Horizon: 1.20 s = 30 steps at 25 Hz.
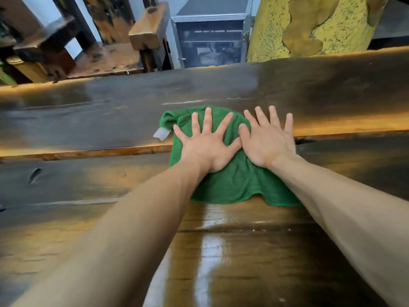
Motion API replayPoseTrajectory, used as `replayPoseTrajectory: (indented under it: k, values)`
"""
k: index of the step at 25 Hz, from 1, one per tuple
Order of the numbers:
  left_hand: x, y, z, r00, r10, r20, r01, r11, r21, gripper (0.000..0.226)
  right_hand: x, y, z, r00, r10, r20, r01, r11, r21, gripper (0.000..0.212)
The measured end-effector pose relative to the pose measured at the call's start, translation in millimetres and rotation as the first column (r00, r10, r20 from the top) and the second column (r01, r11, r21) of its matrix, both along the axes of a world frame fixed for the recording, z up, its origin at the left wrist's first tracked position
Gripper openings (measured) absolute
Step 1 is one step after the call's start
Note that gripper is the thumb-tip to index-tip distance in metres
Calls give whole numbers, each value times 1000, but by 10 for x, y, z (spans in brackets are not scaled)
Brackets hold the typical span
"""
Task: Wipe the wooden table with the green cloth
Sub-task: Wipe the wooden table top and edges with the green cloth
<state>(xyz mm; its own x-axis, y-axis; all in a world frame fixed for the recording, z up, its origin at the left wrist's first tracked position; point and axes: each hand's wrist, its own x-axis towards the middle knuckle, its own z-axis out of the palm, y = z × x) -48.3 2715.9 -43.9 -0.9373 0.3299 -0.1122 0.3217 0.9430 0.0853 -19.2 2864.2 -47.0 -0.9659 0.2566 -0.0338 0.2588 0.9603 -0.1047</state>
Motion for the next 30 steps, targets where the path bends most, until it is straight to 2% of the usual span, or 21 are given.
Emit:
replayPoseTrajectory:
  k: [3, 8, 14, 17, 19, 20, 22, 23, 25, 27, 29, 30]
  values:
    - [-388, 118, 15, 1000, -6, 14, 6, 1000, 3, 73, -342, 133, 17, 1000, 4, 3, -4, 997, 83, 59]
    - [-1047, 358, 29, 997, 81, 18, -81, 996, 26, 75, -1143, 326, 10, 999, -27, -31, 30, 995, 96, 62]
    - [-1943, 595, 21, 994, 112, -16, -111, 993, 28, 76, -2095, 589, -37, 994, -20, -109, 35, 991, 133, 64]
    - [-2307, 678, 29, 993, 115, -28, -113, 993, 37, 78, -2494, 690, -24, 996, -14, -87, 21, 997, 74, 62]
    - [-2614, 727, -36, 995, 84, -47, -84, 996, 3, 87, -2704, 759, -36, 995, -6, -99, 13, 998, 69, 62]
    - [-2767, 751, -82, 998, 38, -48, -39, 999, -21, 99, -2781, 789, -37, 993, -2, -116, 12, 996, 84, 62]
    - [-2935, 804, -166, 995, -80, -62, 76, 995, -67, 116, -2902, 855, -122, 977, 1, -215, 21, 995, 96, 60]
    - [-2953, 820, -148, 991, -103, -87, 98, 993, -60, 108, -2945, 859, -150, 958, 4, -286, 18, 997, 76, 56]
    - [-2934, 809, -43, 996, -50, -75, 49, 999, -11, 91, -2968, 824, -132, 930, 3, -367, -10, 1000, -17, 47]
    - [-2819, 782, 12, 994, 61, -86, -59, 998, 31, 91, -2910, 812, -114, 904, 67, -423, -49, 997, 53, 45]
    - [-2659, 805, 3, 991, 121, -60, -119, 992, 45, 82, -2736, 820, -76, 901, 107, -420, -41, 986, 162, 58]
    - [-2588, 808, -14, 991, 128, -36, -126, 991, 39, 78, -2637, 808, -50, 920, 116, -376, -55, 984, 168, 66]
